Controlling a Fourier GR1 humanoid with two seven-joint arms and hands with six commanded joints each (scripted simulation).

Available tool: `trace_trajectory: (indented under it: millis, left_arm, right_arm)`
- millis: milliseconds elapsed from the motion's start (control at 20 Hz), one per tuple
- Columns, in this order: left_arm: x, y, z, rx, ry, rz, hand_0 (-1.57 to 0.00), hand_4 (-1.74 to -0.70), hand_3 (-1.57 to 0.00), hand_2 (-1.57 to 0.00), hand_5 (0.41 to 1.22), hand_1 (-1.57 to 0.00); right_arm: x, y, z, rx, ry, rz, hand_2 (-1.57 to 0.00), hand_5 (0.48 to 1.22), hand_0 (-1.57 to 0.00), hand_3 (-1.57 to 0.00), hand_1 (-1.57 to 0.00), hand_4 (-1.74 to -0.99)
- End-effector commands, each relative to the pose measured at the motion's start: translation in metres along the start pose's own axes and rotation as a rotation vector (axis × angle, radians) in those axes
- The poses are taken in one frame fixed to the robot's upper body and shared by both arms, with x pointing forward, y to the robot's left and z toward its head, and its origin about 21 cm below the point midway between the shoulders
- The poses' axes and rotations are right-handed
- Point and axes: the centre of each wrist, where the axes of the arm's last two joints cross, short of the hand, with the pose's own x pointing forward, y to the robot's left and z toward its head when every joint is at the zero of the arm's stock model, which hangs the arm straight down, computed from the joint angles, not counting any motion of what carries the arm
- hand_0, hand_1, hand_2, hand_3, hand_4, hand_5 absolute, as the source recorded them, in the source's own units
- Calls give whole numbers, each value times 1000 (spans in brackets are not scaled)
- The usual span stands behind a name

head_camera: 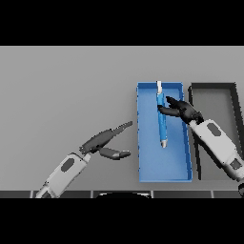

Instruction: Pick up the blue pipe and place it into the blue bin.

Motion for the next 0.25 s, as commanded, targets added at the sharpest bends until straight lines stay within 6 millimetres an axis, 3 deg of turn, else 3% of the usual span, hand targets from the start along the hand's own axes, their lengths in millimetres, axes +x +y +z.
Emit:
trace_trajectory:
  millis: [0,200]
  left_arm:
    - [-2,2,-2,2,11,-6,1,-826,1,1,471,1]
    - [-8,8,-2,3,2,-5,1,-826,1,1,474,1]
  right_arm:
    - [-3,3,0,2,5,12,-14,774,-20,-8,-15,-1186]
    - [-4,2,2,11,1,23,-14,769,-20,-8,-15,-1186]
